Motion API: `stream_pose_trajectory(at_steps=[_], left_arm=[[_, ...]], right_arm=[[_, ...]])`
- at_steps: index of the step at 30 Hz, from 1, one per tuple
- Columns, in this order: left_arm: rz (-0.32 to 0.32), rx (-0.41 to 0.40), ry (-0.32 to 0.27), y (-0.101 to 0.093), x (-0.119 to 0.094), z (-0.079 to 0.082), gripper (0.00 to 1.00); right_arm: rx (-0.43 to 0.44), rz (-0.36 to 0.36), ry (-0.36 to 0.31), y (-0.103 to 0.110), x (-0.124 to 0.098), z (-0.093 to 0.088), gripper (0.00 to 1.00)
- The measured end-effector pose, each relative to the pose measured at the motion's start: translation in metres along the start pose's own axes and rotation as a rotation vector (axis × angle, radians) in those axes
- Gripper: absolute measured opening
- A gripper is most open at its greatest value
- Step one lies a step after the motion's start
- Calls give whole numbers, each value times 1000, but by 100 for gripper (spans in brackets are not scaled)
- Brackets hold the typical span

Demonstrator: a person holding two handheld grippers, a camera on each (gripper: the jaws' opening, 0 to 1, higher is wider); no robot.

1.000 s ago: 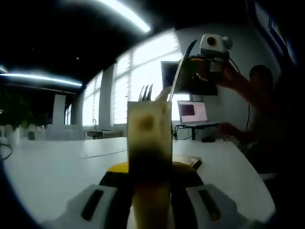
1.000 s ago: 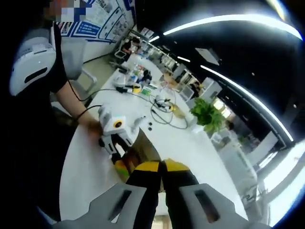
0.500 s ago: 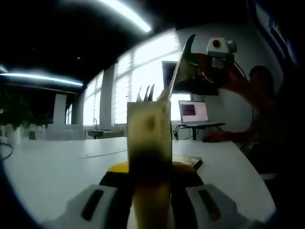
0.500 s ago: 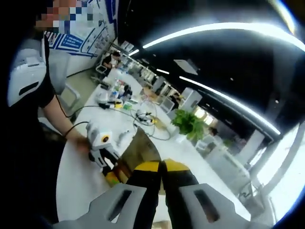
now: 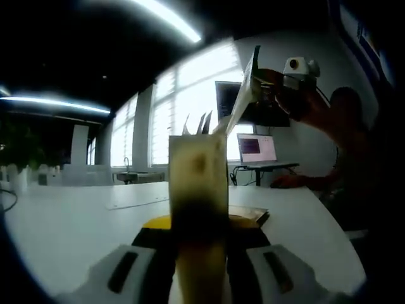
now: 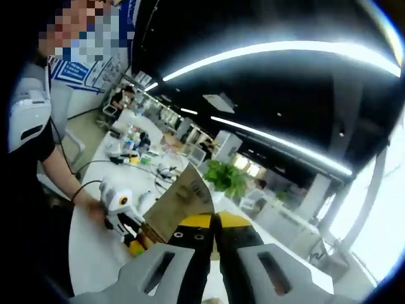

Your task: Extract single mask from mask box in order stack masks on table

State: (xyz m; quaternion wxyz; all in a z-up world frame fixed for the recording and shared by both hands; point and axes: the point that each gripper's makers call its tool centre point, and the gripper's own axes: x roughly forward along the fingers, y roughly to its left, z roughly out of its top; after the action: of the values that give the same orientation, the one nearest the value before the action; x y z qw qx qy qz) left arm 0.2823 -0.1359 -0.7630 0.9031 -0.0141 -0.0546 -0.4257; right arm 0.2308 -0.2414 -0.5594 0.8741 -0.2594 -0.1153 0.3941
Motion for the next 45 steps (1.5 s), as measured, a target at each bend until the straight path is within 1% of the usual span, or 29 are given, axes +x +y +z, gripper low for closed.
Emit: stream_pose_trajectory(at_steps=[2,8,13,15,20,21,27,31,33,36,41,45], left_arm=[[0,0,0,0,0,0,32],[1,-1,0,-1,0,-1,32],[2,-1,0,-1,0,-1,32],[2,0,0,-2,-1,-1,32],[3,0,0,-2,-1,-2,32],[3,0,0,-2,-1,-2,32],[3,0,1,-2,-2,-2,32],[4,0,1,-2,-2,-3,32],[4,0,1,-2,-2,-3,32],[4,0,1,-2,-2,-3,32],[5,1,2,-4,-2,-3,32],[5,0,2,-3,-2,-3,32]], right_arm=[[16,-27,-18,-4,-4,2,0],[33,-81,-38,-11,-16,5,0],[43,-115,-26,-18,-21,1,0],[33,-142,-7,-22,-24,-4,0],[55,-174,9,-29,-29,-13,0],[58,-191,18,-32,-30,-17,0],[82,-233,56,-39,-35,-33,0],[98,-274,82,-49,-40,-46,0],[112,-282,86,-52,-42,-52,0],[127,-298,105,-58,-41,-61,0],[137,-320,132,-66,-35,-71,0],[151,-326,144,-67,-30,-77,0]])
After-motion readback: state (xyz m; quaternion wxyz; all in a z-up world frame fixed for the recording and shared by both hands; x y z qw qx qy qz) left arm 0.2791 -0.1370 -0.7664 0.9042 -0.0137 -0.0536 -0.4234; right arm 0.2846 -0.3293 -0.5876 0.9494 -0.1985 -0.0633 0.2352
